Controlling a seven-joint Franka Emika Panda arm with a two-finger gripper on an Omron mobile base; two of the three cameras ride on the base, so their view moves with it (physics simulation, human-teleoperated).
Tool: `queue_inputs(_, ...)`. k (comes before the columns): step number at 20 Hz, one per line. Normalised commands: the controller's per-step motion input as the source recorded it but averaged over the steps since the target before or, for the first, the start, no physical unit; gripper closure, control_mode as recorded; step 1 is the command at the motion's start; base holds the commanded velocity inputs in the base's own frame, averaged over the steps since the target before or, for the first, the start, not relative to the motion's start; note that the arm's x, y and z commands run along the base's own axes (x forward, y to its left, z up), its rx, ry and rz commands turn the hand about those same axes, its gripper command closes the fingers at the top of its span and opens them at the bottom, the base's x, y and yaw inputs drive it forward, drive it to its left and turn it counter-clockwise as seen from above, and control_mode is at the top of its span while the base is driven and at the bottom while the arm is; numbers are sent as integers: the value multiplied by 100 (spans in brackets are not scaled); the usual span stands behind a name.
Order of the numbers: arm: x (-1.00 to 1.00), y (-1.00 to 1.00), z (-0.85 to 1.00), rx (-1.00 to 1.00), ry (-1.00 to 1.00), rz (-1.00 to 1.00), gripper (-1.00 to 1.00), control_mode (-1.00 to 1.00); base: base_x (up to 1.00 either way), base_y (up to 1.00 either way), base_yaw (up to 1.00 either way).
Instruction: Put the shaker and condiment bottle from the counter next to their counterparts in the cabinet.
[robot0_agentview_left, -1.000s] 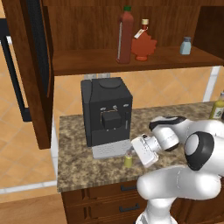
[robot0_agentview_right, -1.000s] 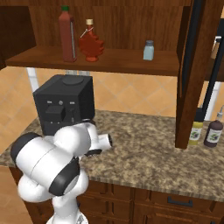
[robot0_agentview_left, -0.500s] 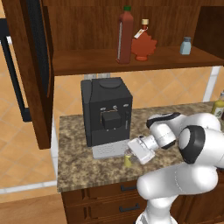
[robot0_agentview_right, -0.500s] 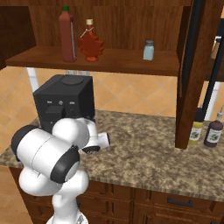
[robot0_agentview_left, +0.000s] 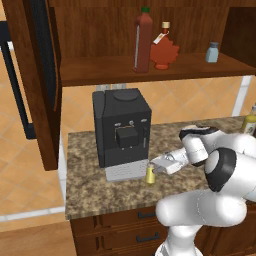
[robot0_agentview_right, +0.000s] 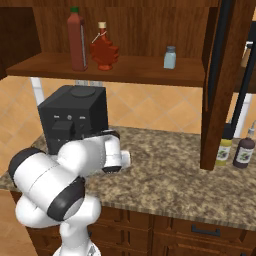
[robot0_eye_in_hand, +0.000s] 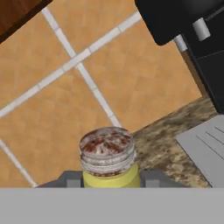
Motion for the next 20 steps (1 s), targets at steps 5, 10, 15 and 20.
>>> queue_inputs(5, -55, -8, 47, 0, -6, -32, 100, -100, 0, 0, 0)
queue_inputs(10, -30, -24, 53, 0, -23, -44, 100, -100, 0, 0, 0)
queue_inputs(15, -1, -27, 74, 0, -13, -47, 100, -100, 0, 0, 0)
queue_inputs(20, -29, -47, 58, 0, -14, -52, 100, -100, 0, 0, 0)
